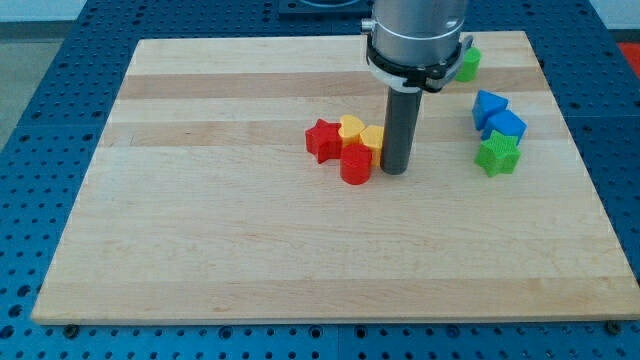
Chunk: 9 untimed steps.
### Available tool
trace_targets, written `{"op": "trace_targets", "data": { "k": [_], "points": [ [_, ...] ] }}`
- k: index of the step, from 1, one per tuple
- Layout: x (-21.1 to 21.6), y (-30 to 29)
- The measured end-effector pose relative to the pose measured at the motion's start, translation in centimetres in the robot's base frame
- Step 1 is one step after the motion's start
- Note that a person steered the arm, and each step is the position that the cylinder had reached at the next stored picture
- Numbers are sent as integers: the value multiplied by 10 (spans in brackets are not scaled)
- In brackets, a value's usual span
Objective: Push the green circle into the blue blocks and green star
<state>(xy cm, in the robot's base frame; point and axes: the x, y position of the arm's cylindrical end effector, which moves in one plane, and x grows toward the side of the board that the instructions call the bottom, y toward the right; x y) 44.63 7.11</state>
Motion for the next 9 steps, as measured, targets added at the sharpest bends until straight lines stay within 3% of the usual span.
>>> {"op": "trace_targets", "data": {
  "k": [3, 5, 7, 9],
  "points": [
    [-19, 37],
    [-85, 37],
    [-177, 38],
    [-233, 87]
  ]
}}
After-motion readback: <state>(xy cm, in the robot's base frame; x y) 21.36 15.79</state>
